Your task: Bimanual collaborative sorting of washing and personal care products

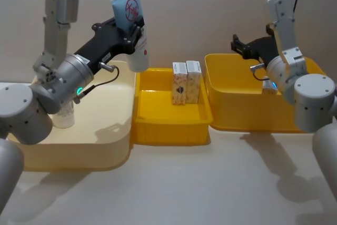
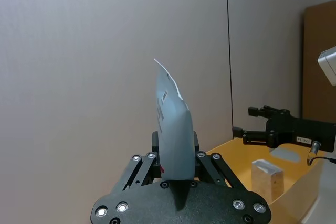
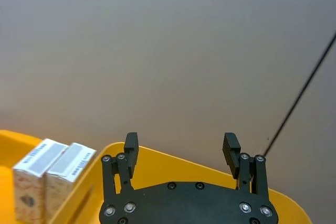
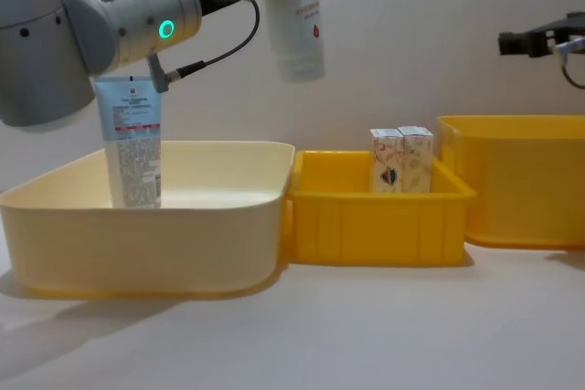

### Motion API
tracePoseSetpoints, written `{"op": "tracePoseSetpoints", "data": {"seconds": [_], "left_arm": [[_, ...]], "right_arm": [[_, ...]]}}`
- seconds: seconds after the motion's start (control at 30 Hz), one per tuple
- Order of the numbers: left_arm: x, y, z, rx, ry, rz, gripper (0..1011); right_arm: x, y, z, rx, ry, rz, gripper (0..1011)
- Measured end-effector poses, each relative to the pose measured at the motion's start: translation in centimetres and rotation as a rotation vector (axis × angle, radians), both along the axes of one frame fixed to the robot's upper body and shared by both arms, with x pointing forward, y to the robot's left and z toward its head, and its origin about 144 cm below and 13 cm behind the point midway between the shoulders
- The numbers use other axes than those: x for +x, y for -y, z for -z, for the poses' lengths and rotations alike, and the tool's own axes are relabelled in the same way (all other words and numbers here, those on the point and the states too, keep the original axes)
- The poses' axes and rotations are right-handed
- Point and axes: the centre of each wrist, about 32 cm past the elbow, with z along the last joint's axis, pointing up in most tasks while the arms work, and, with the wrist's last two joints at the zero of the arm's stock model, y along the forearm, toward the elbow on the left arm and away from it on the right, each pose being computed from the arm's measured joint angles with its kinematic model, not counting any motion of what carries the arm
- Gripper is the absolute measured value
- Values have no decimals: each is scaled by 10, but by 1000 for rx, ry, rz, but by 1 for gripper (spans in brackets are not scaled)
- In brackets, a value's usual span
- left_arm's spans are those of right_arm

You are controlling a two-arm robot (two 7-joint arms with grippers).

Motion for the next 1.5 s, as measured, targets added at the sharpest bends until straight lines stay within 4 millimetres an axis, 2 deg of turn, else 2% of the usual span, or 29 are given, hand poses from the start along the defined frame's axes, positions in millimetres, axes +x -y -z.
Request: {"op": "tracePoseSetpoints", "data": {"seconds": [0.1, 0.53, 0.8, 1.03, 1.5], "left_arm": [[4, -3, 3, -12, -7, 13, 256], [22, -24, 40, -35, -74, 46, 256], [27, -32, 49, -32, -93, 50, 256], [32, -33, 42, -25, -89, 55, 257], [34, -13, 1, 48, -43, 95, 256]], "right_arm": [[-1, 0, -2, 4, 1, -44, 1001], [-1, -3, -6, 13, 5, -195, 1001], [-2, -9, -11, 10, 5, -255, 1001], [-2, -8, -17, 5, -12, -336, 1001], [0, 3, -32, -12, -84, -532, 1001]]}}
